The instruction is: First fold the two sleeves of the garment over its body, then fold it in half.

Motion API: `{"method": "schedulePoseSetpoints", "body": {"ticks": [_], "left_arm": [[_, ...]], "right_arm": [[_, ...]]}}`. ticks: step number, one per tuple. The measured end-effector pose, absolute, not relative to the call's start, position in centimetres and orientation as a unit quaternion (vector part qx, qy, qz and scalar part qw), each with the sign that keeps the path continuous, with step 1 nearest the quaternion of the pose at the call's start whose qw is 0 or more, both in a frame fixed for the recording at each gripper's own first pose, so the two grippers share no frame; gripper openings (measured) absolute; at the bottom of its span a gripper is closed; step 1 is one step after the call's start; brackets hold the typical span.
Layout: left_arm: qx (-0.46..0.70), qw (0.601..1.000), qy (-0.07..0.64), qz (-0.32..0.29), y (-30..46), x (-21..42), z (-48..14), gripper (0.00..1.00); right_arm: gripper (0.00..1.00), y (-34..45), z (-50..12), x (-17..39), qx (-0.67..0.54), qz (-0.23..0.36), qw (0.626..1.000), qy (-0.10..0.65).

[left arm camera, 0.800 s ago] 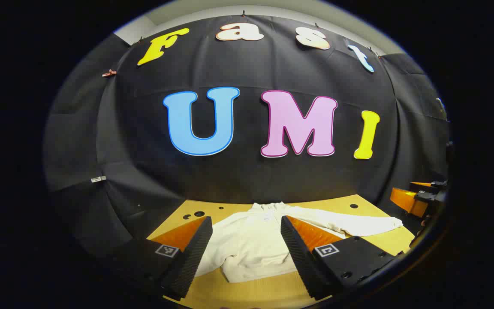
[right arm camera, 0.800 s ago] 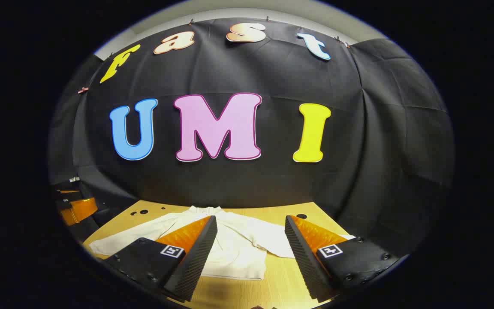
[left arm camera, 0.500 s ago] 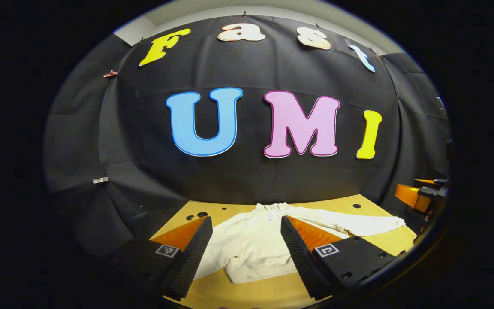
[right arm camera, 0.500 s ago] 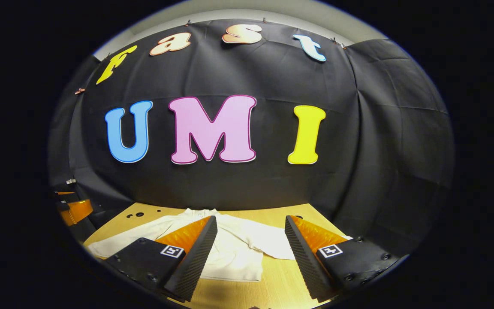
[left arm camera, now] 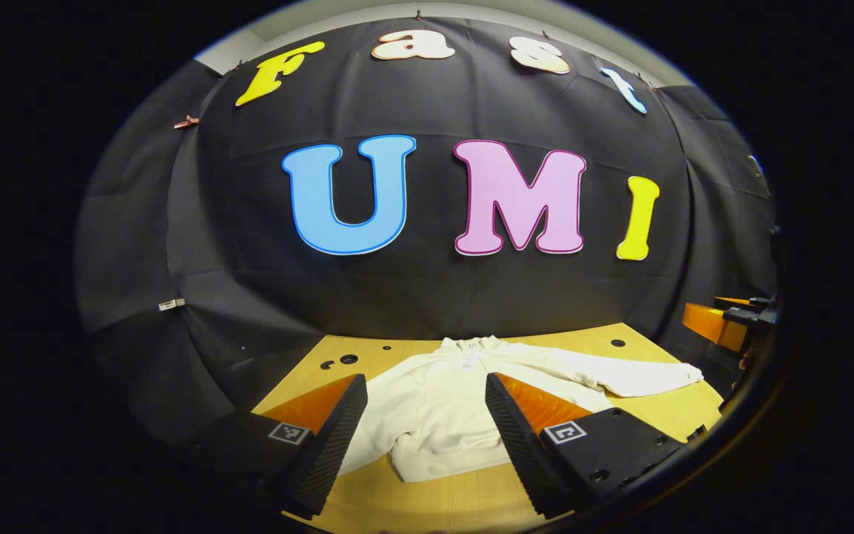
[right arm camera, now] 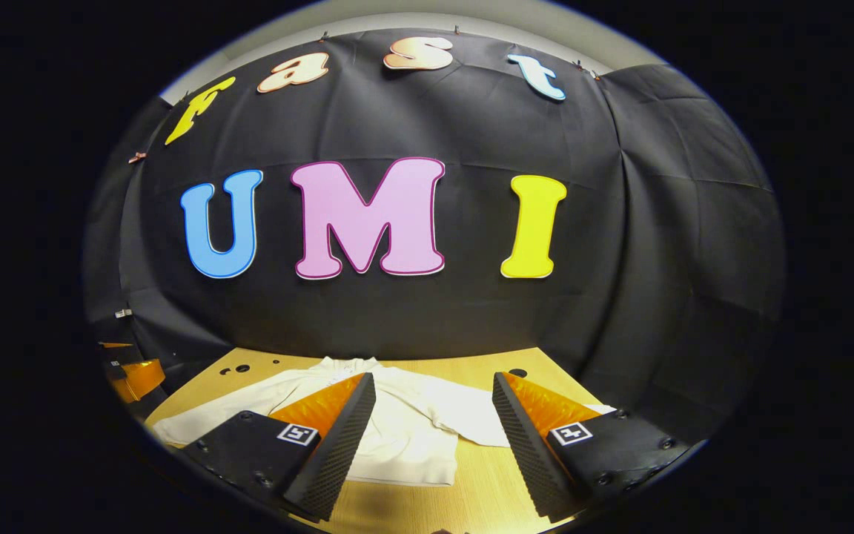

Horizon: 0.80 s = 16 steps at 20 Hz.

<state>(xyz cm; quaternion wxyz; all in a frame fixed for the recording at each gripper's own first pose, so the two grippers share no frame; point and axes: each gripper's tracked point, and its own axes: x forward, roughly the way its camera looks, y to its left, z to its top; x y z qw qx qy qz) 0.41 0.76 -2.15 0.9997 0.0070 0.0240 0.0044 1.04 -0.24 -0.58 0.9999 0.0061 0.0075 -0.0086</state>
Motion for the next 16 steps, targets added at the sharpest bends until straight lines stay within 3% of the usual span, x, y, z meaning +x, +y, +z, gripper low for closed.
{"method": "schedulePoseSetpoints", "body": {"ticks": [10,16], "left_arm": [[0.01,0.999,0.04,0.01,0.6,1.5,-3.3,0.99],[0.02,0.998,0.054,0.014,-0.7,2.3,-4.0,0.99]], "right_arm": [[0.97,-4.3,-1.9,3.7,-0.006,-0.037,0.999,0.027],[0.97,-12.8,-6.2,6.6,0.015,-0.108,0.991,0.076]]}}
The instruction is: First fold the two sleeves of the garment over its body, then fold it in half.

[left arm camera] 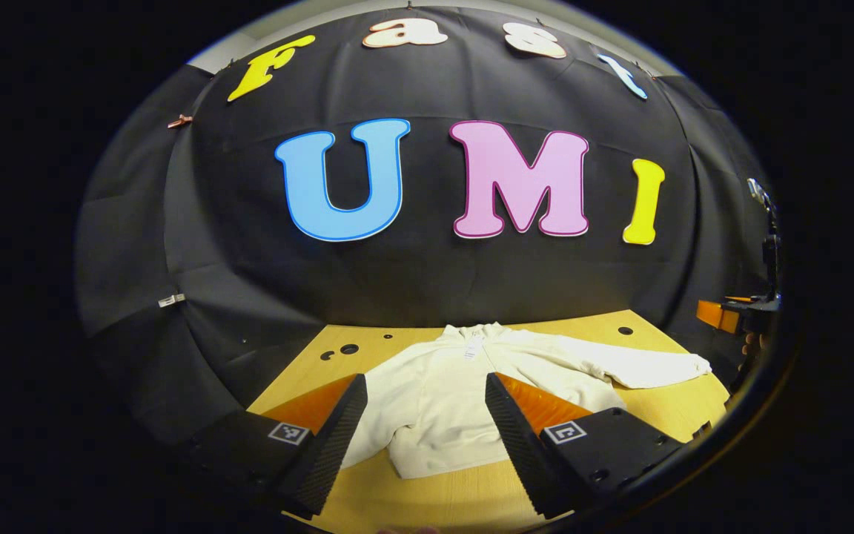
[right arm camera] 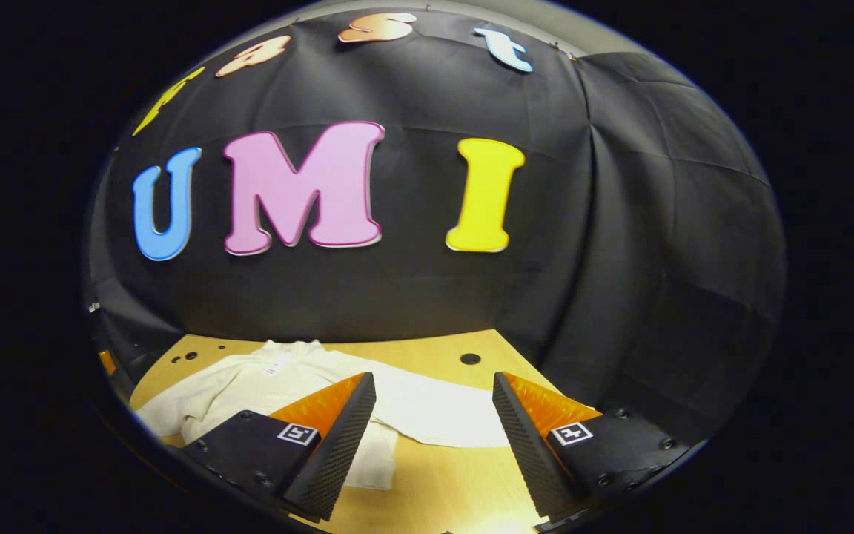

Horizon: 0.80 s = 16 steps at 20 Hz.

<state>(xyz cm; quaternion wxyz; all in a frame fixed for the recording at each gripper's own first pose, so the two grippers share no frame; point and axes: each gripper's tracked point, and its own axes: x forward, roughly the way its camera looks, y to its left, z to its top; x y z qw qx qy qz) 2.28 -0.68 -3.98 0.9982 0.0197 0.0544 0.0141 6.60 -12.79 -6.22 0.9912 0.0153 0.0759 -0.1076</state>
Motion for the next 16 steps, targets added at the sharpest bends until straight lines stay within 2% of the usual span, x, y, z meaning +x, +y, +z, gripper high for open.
{"method": "schedulePoseSetpoints", "body": {"ticks": [4,8,16], "left_arm": [[0.022,0.997,0.064,0.021,-1.6,3.2,-4.2,0.98],[0.018,0.996,0.078,0.037,-2.5,4.1,-4.7,0.99],[0.026,0.994,0.104,0.027,-4.6,5.9,-5.6,0.99]], "right_arm": [[0.98,-19.3,-11.0,7.6,0.033,-0.159,0.978,0.133],[0.98,-24.2,-14.6,8.6,0.035,-0.186,0.967,0.171],[0.98,-32.4,-20.8,11.6,0.044,-0.231,0.942,0.239]]}}
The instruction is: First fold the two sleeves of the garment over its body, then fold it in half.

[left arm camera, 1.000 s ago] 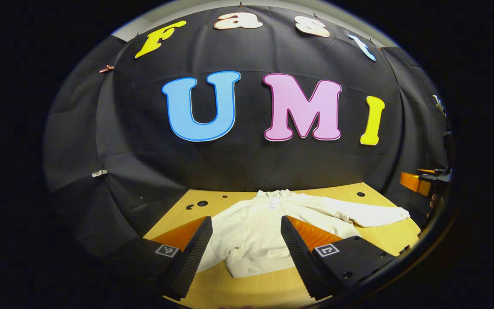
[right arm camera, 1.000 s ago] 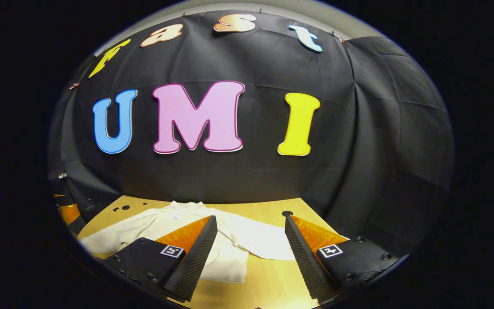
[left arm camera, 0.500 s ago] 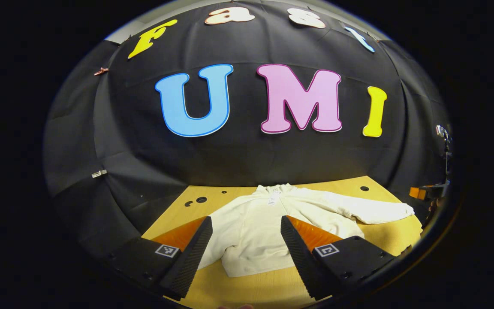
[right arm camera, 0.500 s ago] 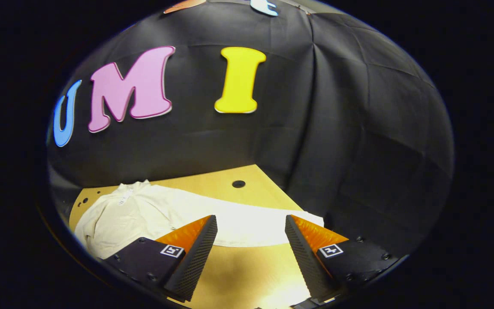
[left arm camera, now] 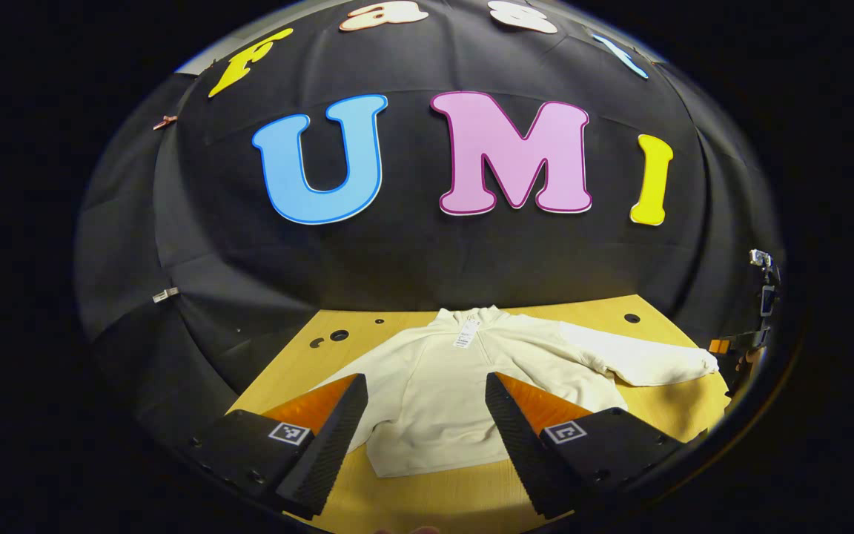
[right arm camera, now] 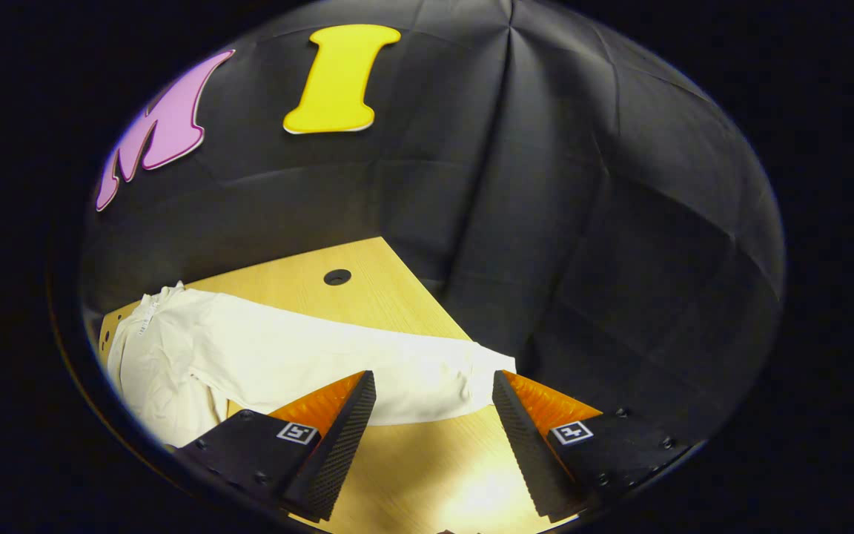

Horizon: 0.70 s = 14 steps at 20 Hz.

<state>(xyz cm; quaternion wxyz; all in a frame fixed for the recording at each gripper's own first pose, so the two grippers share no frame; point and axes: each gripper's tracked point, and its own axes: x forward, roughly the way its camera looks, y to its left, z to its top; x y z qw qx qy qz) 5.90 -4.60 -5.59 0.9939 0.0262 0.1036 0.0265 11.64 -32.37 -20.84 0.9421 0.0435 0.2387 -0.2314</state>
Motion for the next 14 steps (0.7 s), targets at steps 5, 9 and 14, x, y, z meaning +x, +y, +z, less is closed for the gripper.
{"method": "schedulePoseSetpoints", "body": {"ticks": [5,9,14], "left_arm": [[0.032,0.991,0.125,0.027,-5.8,6.9,-6.2,0.98],[0.045,0.99,0.132,0.022,-6.9,7.5,-6.3,0.99],[0.053,0.989,0.137,0.007,-8.4,7.9,-6.2,0.99]], "right_arm": [[0.98,-36.5,-25.0,12.5,0.076,-0.254,0.92,0.288],[0.98,-38.3,-28.2,13.0,0.073,-0.249,0.908,0.329],[0.98,-38.8,-31.0,13.7,0.087,-0.236,0.898,0.361]]}}
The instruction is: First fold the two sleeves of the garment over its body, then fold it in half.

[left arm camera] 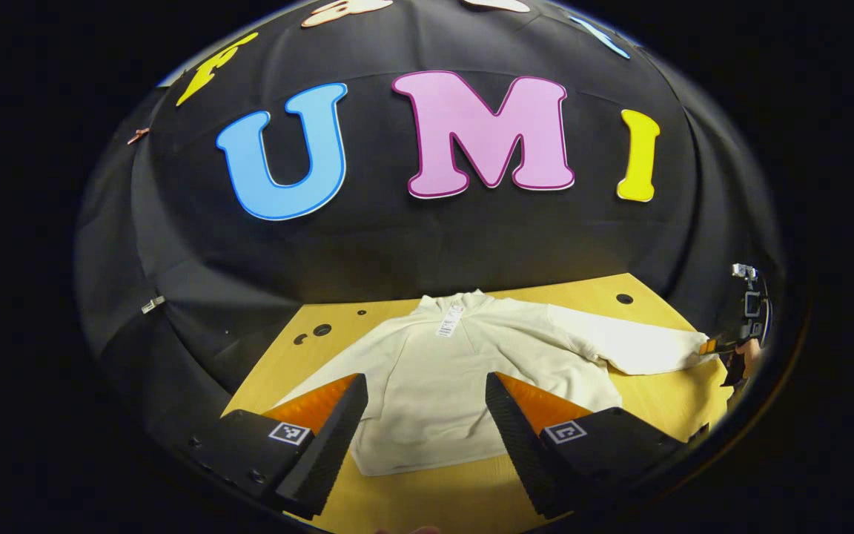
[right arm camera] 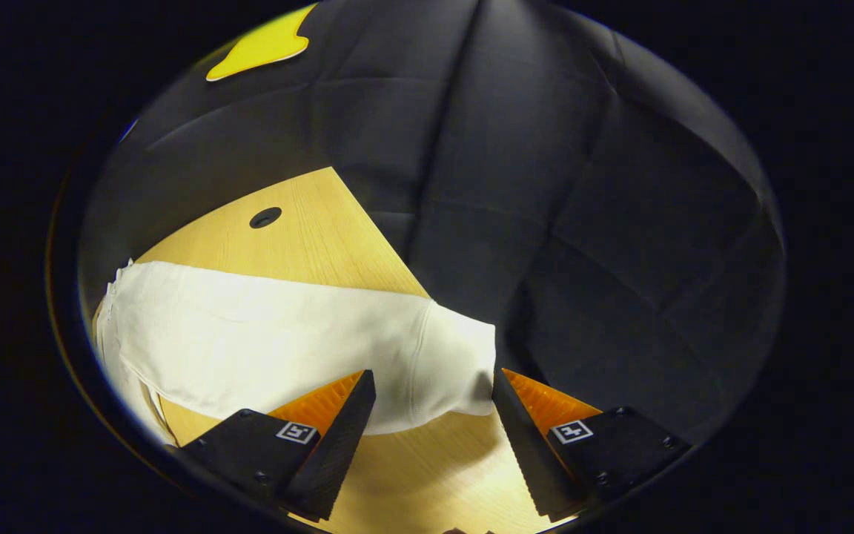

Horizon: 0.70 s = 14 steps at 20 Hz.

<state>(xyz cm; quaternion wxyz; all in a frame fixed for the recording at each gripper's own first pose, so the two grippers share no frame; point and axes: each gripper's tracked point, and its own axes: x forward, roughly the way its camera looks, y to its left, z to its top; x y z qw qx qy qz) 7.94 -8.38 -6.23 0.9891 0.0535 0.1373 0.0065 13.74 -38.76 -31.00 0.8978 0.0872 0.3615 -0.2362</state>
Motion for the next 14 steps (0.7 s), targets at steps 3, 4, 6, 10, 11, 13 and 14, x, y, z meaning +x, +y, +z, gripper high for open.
{"method": "schedulePoseSetpoints", "body": {"ticks": [3,4,6,10,11,13,14], "left_arm": [[0.057,0.988,0.14,0.001,-8.7,8.0,-6.2,0.99],[0.058,0.988,0.14,-0.002,-8.9,8.1,-6.2,0.98],[0.055,0.988,0.143,-0.007,-9.1,8.2,-6.4,0.99],[0.053,0.989,0.139,-0.013,-9.2,8.3,-6.4,0.99],[0.052,0.989,0.138,-0.015,-9.1,8.2,-6.3,0.99],[0.049,0.989,0.137,-0.015,-8.5,7.7,-6.3,0.99],[0.044,0.989,0.139,-0.014,-8.1,7.4,-6.5,0.99]], "right_arm": [[0.97,-38.4,-31.0,13.9,0.114,-0.228,0.898,0.358],[0.98,-38.4,-31.1,14.0,0.109,-0.224,0.9,0.357],[0.94,-38.2,-30.7,14.2,0.099,-0.206,0.907,0.354],[0.36,-36.1,-31.0,15.4,0.087,-0.197,0.91,0.355],[0.26,-35.9,-30.8,15.4,0.079,-0.201,0.911,0.352],[0.16,-35.5,-30.9,15.4,0.088,-0.212,0.905,0.359],[0.02,-34.9,-30.6,15.4,0.105,-0.206,0.904,0.359]]}}
